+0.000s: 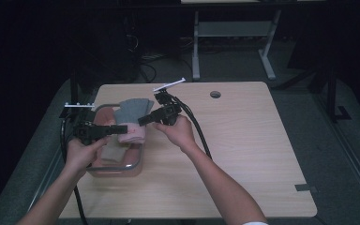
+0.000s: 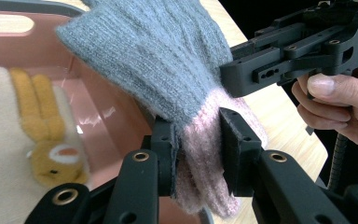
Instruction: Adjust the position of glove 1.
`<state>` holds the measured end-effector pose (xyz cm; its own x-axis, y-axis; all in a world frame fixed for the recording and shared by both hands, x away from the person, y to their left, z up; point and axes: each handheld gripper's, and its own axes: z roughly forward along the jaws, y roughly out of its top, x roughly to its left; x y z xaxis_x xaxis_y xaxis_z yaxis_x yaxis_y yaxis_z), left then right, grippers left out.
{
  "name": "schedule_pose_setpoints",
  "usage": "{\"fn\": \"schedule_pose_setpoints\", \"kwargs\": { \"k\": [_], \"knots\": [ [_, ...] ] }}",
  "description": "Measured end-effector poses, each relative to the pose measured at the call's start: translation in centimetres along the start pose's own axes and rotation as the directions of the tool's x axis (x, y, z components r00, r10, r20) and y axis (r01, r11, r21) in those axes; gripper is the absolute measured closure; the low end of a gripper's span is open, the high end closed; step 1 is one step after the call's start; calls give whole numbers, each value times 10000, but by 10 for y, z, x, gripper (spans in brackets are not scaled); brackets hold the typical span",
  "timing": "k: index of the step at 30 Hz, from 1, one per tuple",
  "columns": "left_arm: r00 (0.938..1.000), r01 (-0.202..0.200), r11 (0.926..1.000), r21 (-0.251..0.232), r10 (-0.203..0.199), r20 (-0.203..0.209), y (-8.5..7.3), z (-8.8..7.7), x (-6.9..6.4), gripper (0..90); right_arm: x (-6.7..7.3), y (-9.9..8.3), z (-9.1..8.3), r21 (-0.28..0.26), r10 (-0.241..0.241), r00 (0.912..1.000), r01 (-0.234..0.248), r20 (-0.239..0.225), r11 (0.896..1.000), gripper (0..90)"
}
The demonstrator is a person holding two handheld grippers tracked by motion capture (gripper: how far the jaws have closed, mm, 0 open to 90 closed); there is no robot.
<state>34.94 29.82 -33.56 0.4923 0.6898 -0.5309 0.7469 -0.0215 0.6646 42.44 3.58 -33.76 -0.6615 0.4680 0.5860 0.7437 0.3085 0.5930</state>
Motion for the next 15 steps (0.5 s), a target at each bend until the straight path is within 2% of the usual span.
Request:
{"fn": "schedule_pose_setpoints", "kwargs": {
  "k": [13,15],
  "knots": [
    [9999,122,9998,-177,-121,41,-3,-11,9,694,2,5,8,122,51,9998,-48,-198,9999,696],
    [9995,281,9993,-265,-278,115,-5,-11,11,694,2,5,9,172,29,9998,-25,-207,9998,697]
  ]
}}
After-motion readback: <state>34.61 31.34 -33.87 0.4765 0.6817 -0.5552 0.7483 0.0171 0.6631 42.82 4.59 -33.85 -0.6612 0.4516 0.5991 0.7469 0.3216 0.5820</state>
